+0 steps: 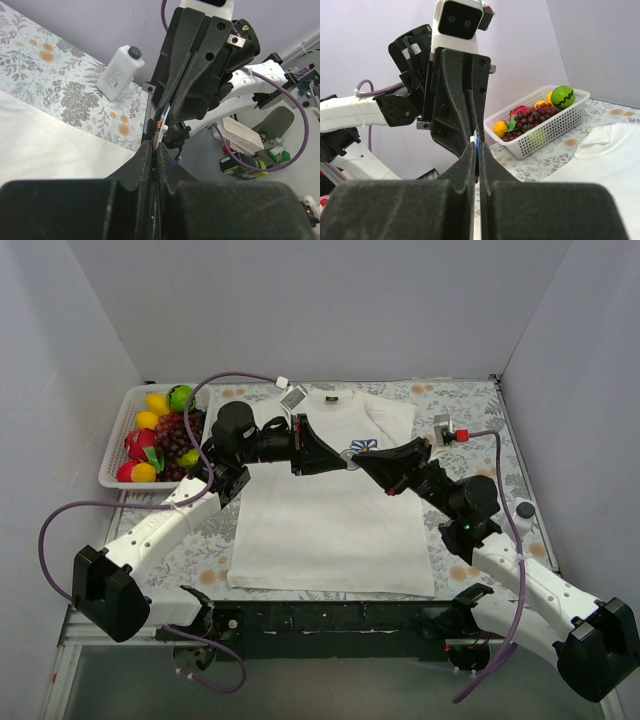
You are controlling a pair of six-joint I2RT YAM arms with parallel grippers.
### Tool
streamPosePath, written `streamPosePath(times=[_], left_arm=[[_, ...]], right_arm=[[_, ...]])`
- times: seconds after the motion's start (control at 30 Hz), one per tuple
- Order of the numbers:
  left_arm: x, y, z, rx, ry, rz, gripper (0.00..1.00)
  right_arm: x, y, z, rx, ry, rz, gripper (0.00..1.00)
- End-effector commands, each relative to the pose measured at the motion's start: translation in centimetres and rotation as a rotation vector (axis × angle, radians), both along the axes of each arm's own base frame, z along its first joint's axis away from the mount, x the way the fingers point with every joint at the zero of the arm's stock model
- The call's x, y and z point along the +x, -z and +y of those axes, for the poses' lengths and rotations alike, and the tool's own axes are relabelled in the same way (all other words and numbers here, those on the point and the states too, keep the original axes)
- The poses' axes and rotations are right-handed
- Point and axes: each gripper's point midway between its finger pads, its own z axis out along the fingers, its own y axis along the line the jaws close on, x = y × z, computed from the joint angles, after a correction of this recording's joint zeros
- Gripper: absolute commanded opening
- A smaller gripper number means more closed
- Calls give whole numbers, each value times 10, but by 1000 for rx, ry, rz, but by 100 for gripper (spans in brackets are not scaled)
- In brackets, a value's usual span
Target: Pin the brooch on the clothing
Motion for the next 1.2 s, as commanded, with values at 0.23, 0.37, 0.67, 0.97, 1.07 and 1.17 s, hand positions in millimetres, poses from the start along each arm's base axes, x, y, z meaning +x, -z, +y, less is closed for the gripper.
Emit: streamPosePath(times=[0.23,0.37,0.67,0.97,1.07,1.17], left_arm=[[2,-17,9,27,-80,-100,0],[4,-4,10,78,-93,-80,0],[-3,0,17,104,-85,-96,0],[-11,3,19,105,-51,-129,0],[-10,5,19,106,-54,-129,0],[-11,5,18,105,-44,-130,0]], right_arm=[[11,-7,-3,-92,37,-31,45],[14,-11,-11,-103,69,-63,79],[0,-10,-2,-184,-149,-139,98],[-1,1,2,-201,-216,-121,90],[-2,2,3,-198,-239,-116,86],[-3,3,5,-192,-260,-103,76]])
